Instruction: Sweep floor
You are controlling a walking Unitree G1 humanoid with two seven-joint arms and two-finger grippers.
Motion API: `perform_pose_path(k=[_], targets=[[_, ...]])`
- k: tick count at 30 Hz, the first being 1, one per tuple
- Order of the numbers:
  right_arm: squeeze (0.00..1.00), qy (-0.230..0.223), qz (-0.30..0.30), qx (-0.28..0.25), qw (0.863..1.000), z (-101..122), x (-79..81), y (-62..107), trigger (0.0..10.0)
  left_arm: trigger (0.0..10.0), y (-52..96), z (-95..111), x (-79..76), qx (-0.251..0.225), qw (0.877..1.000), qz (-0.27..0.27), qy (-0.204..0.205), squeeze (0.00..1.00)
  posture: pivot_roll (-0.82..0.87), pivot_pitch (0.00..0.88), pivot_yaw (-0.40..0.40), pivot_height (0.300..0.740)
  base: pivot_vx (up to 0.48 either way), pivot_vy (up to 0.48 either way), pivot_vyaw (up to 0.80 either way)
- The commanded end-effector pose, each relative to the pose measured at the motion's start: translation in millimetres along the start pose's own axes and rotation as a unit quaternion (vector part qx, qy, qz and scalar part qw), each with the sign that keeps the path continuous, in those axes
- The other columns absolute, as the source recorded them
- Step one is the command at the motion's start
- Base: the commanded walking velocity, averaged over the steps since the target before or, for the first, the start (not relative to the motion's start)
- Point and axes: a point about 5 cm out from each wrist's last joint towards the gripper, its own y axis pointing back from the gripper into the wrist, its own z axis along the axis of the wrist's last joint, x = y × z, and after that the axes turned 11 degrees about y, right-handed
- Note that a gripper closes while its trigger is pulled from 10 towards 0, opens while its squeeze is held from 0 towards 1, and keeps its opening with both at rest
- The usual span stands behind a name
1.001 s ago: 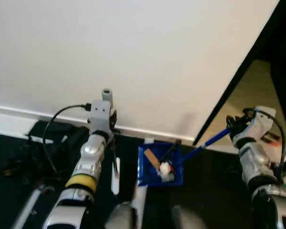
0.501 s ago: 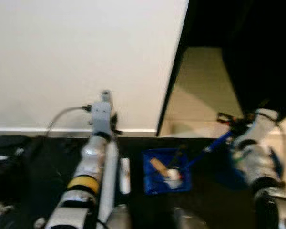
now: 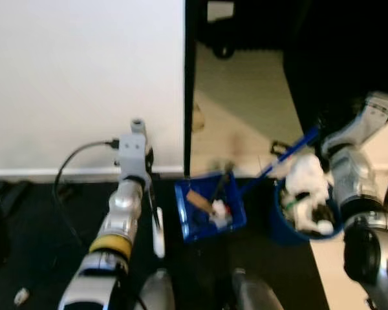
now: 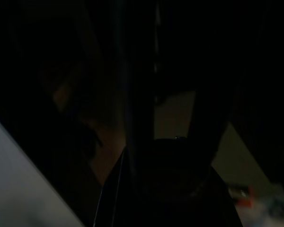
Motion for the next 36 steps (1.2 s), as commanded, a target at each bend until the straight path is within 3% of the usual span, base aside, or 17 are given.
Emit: perform_pose_path(k=[1,2,3,5,6,10,31,36], targets=[[0.0,-0.036,-0.026,-0.086,0.995,53,-14.9,-18.0,10.0,10.0,-1.7,5,3.3,-0.008,1.0,0.001,-0.012,0.0,0.03,0.015,-0.038,0.74,0.0,-0.48,0.0],[0.0,-0.036,-0.026,-0.086,0.995,53,-14.9,-18.0,10.0,10.0,-1.7,5,3.3,-0.008,1.0,0.001,-0.012,0.0,0.03,0.015,-0.038,0.74,0.0,-0.48,0.0],[0.0,-0.04,-0.027,-0.124,0.991,84,-18.0,-27.5,10.0,10.0,-2.3,5,4.3,-0.008,1.0,0.003,-0.013,0.0,0.03,0.012,-0.038,0.74,0.0,-0.48,0.0],[0.0,-0.039,-0.028,-0.134,0.99,93,-19.5,-29.6,10.0,10.0,-2.5,5,4.6,-0.008,1.0,0.004,-0.013,0.0,0.03,0.012,-0.038,0.74,0.0,-0.48,0.0],[0.0,-0.031,-0.03,-0.155,0.987,117,-24.6,-34.5,10.0,10.0,-3.3,6,4.9,-0.008,1.0,0.006,-0.014,0.0,0.03,0.007,-0.041,0.74,0.0,-0.48,0.0],[0.0,-0.015,-0.034,-0.16,0.986,142,-34.8,-37.3,10.0,10.0,-4.4,7,4.4,-0.01,1.0,0.009,-0.014,0.0,0.02,0.003,-0.044,0.74,0.0,-0.48,0.0],[0.0,0.051,-0.071,-0.165,0.982,195,-69.6,-28.8,10.0,10.0,-4.4,2,2.6,0.001,1.0,0.006,-0.013,0.0,0.0,0.017,-0.034,0.74,0.0,-0.48,0.0],[0.0,0.067,-0.066,-0.161,0.982,197,-69.9,-28.5,10.0,10.0,-5.2,2,2.3,0.001,1.0,0.015,-0.002,0.0,0.0,0.023,-0.032,0.74,0.0,0.0,0.0]])
